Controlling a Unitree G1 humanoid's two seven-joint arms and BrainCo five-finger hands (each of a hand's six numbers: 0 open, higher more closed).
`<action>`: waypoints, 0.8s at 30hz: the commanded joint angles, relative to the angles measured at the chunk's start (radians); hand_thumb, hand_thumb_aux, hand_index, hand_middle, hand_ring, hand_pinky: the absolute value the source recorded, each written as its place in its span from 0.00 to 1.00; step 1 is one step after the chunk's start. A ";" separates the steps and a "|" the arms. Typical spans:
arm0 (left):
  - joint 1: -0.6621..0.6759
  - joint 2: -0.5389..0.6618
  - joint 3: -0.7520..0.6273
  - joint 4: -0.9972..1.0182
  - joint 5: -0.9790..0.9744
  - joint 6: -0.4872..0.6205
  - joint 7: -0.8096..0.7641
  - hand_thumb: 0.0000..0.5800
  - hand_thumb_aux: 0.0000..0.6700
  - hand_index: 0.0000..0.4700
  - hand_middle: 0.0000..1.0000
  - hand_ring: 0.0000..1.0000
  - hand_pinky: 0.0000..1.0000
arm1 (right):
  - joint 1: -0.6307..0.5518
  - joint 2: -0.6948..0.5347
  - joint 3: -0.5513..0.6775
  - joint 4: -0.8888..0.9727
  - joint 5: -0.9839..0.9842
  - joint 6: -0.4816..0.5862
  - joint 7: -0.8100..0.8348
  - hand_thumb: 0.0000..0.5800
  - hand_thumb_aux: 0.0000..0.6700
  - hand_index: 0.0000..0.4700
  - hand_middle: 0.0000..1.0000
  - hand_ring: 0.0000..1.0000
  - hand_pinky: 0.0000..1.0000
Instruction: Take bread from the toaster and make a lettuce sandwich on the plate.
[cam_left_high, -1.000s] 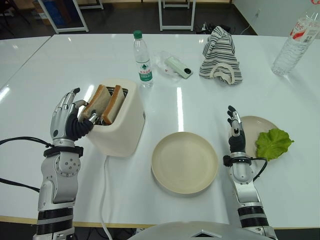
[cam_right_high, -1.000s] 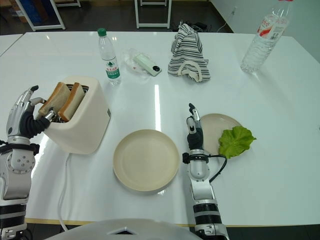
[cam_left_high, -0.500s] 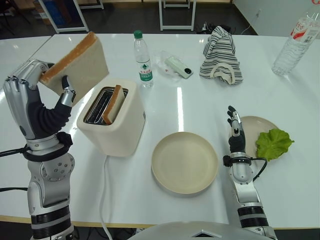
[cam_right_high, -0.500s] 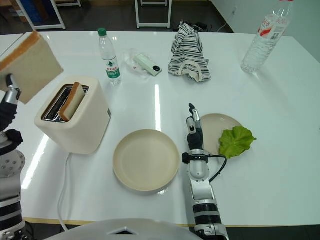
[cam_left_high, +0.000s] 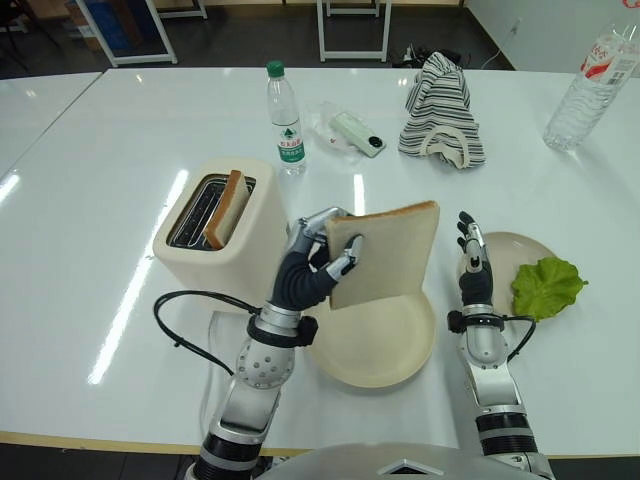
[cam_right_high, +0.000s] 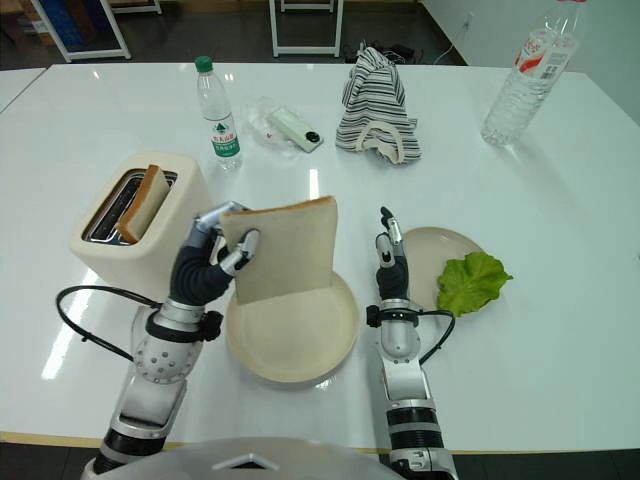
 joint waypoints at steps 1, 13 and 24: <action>0.035 -0.012 -0.020 0.095 -0.004 0.079 -0.036 1.00 1.00 1.00 1.00 1.00 1.00 | 0.001 -0.008 -0.028 -0.008 0.019 0.018 -0.002 0.00 0.00 0.00 0.00 0.00 0.00; 0.119 0.026 -0.043 0.236 0.053 0.145 -0.094 1.00 1.00 1.00 1.00 1.00 1.00 | 0.007 -0.005 -0.036 -0.021 0.015 0.027 0.002 0.00 0.00 0.00 0.00 0.00 0.00; 0.090 0.131 -0.044 0.235 0.435 0.151 0.048 0.00 0.00 0.00 0.00 0.00 0.00 | 0.008 -0.006 -0.038 -0.028 0.018 0.035 0.010 0.00 0.00 0.00 0.00 0.00 0.00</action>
